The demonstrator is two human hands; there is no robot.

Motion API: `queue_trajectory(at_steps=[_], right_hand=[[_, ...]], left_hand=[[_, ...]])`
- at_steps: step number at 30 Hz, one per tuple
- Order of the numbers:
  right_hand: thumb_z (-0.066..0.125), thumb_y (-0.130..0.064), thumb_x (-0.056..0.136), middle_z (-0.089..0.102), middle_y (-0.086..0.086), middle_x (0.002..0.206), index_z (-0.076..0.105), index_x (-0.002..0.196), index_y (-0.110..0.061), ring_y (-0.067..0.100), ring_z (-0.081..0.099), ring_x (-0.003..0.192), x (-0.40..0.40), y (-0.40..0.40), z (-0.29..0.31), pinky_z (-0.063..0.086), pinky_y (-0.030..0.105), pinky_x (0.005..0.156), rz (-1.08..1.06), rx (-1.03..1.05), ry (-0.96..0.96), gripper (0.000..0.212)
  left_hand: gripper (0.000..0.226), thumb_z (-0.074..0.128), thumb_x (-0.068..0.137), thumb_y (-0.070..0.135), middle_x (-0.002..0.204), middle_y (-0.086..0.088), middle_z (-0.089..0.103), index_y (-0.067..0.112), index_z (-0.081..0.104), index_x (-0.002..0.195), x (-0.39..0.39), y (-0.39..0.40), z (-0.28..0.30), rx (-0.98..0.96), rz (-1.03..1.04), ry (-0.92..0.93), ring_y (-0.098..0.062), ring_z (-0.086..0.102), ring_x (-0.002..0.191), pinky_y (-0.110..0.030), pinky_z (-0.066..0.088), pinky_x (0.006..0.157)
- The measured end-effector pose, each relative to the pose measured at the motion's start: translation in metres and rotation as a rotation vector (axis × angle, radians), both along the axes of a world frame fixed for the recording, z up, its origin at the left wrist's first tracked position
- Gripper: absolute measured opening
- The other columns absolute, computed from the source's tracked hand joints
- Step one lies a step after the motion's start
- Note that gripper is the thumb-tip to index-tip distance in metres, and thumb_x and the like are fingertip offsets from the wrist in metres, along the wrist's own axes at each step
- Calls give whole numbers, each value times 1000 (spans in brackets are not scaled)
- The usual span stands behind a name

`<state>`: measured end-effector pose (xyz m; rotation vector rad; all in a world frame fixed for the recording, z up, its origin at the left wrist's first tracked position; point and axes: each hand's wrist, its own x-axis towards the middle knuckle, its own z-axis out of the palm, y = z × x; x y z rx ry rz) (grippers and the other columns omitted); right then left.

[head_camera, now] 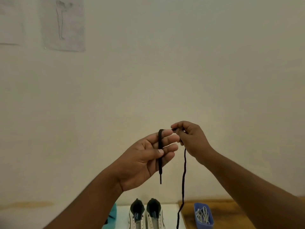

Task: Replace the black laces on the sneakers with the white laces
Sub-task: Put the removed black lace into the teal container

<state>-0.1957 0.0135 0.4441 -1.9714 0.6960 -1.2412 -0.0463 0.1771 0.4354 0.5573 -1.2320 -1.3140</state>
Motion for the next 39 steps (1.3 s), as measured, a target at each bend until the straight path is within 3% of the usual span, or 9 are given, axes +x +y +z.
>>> queue_trajectory(at_steps=[7, 12, 15, 19, 27, 32, 36, 38, 39], right_hand=[[56, -9, 101, 66, -13, 68, 72, 97, -22, 5, 57, 60, -13, 32, 28, 47, 19, 59, 20, -32, 1, 22], [60, -16, 100, 73, -8, 87, 75, 100, -32, 6, 53, 60, -22, 64, 10, 48, 24, 59, 68, -78, 133, 21], [60, -19, 101, 73, -20, 94, 76, 97, -31, 9, 65, 77, -31, 83, 2, 58, 29, 75, 67, -137, 232, 21], [58, -27, 102, 74, -15, 90, 74, 105, -37, 17, 68, 87, -46, 104, 7, 58, 31, 85, 96, -135, 276, 19], [57, -33, 103, 70, -19, 82, 75, 105, -31, -1, 61, 72, -71, 137, 36, 47, 16, 69, 227, -242, 454, 18], [57, -34, 102, 67, -12, 81, 70, 91, -30, 3, 51, 61, -78, 142, 83, 47, 25, 60, 200, -380, 454, 18], [57, -31, 102, 68, -18, 86, 70, 94, -34, 5, 62, 73, -67, 116, 120, 47, 17, 62, 40, -574, 471, 15], [60, -31, 101, 69, -17, 85, 71, 95, -33, 3, 60, 72, -59, 98, 129, 45, 14, 62, 35, -594, 475, 13], [61, -30, 101, 69, -15, 85, 72, 95, -31, 1, 59, 70, -55, 92, 131, 44, 13, 62, 52, -579, 463, 12]], left_hand=[[65, 25, 94, -24, 145, -10, 56, 10, 42, 147, -9, 9, 41, -220, 67, -29, -24, 53, 135, -34, 45, 109], [76, 27, 90, -30, 144, 1, 58, 17, 40, 149, -6, 7, 51, -274, 254, -81, -16, 52, 135, -29, 42, 110], [80, 28, 89, -31, 144, 4, 58, 20, 39, 149, -5, 4, 54, -316, 360, -158, -13, 52, 135, -26, 41, 111], [86, 25, 86, -34, 145, 5, 56, 21, 36, 151, -1, 0, 55, -360, 473, -311, -11, 50, 136, -23, 41, 110], [89, 31, 86, -32, 154, 14, 45, 22, 22, 156, 10, 0, 54, -526, 644, -655, -9, 39, 144, -22, 36, 114], [95, 35, 84, -25, 154, 27, 38, 34, 23, 157, 2, 1, 42, -539, 621, -958, 0, 33, 145, -22, 29, 119], [79, 34, 87, -22, 139, 15, 59, 23, 39, 151, -4, 8, 34, -326, 405, -971, -9, 53, 133, -26, 42, 111], [57, 51, 98, 0, 122, 8, 66, 6, 36, 152, -1, -3, 34, -156, 268, -920, -18, 66, 109, -45, 51, 102], [60, 57, 100, 17, 112, 4, 68, 0, 31, 152, 13, -9, 29, -213, 351, -979, -20, 68, 94, -50, 54, 92]])
